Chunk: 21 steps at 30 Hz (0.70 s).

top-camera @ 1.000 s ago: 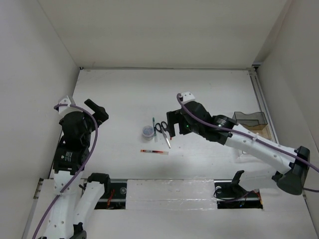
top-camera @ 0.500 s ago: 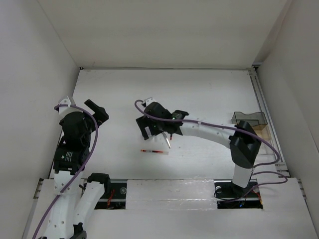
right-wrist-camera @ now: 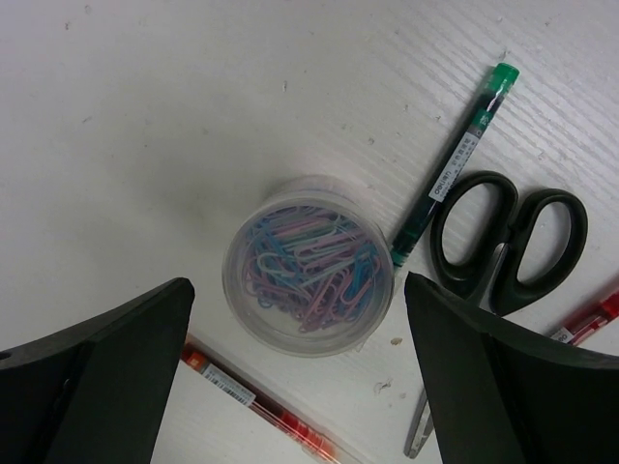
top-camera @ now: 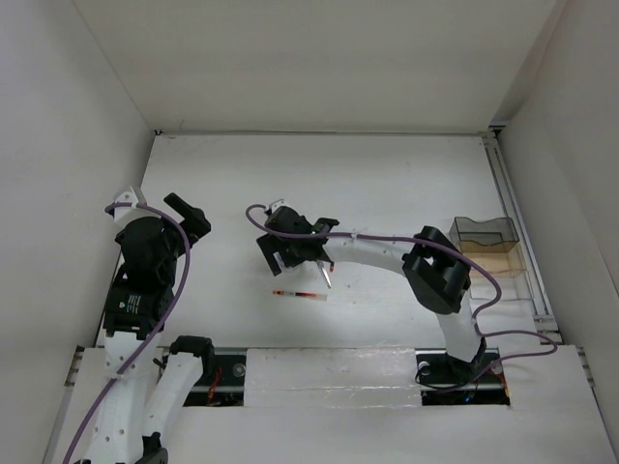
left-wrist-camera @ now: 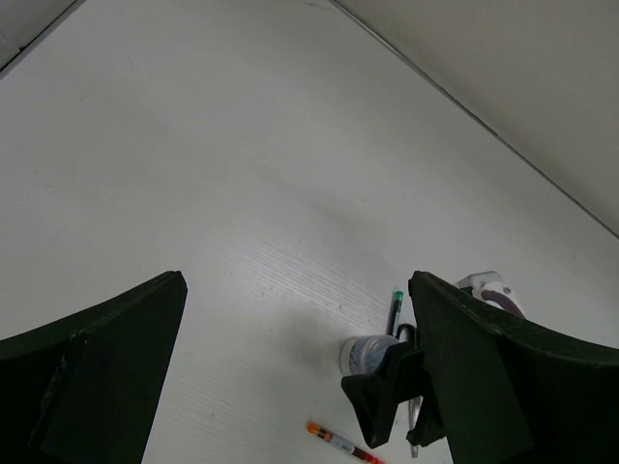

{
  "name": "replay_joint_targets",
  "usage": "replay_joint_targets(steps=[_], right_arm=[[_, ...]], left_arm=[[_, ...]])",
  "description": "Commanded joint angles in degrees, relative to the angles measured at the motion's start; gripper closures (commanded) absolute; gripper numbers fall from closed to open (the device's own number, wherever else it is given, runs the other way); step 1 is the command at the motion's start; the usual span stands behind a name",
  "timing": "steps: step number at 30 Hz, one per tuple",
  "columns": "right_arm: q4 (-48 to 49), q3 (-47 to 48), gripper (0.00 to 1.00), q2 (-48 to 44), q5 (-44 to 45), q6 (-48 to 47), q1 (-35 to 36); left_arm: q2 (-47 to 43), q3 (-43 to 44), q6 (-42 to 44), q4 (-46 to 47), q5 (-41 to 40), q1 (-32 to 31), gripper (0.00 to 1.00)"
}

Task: Sort the stationery into containers
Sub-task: Grab a piece of stationery with the right arm

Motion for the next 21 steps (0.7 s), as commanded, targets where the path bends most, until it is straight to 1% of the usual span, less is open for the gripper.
replay_joint_targets(steps=[1,4,8,11,14,20,21], right_arm=[[3.01,2.35,0.04,1.35,1.7,0.08,0.19],[4.24,2.35,0.06,1.88,2.22,0.08,0.19],[4.24,3.58,0.14,3.46,3.36,-0.45,0.19],[4.24,3.58,0.15,3.99,3.89,-0.97,0.19],[4.24,4.1,0.2,3.99,3.89,-0.98,0.19],[4.24,5.16,0.2,4.52,4.42,-2.03,0.19],[4.24,5.16,0.22,4.52,4.42,-2.03,0.19]], left_arm=[[-0.59,-0.25,-0.55,2.08,0.26,0.04,0.0],[-0.59,-0.25,-0.55,2.08,0.27,0.04,0.0],[-0.59,-0.25,-0.55,2.08,0.27,0.04,0.0],[-0.59,-0.25,-0.55,2.08,0.27,0.04,0.0],[-0.59,-0.25,-0.03,2.08,0.27,0.04,0.0],[-0.59,-0.25,-0.02,2.08,0.27,0.04,0.0],[-0.59,-0.25,-0.02,2.08,0.27,0.04,0.0]])
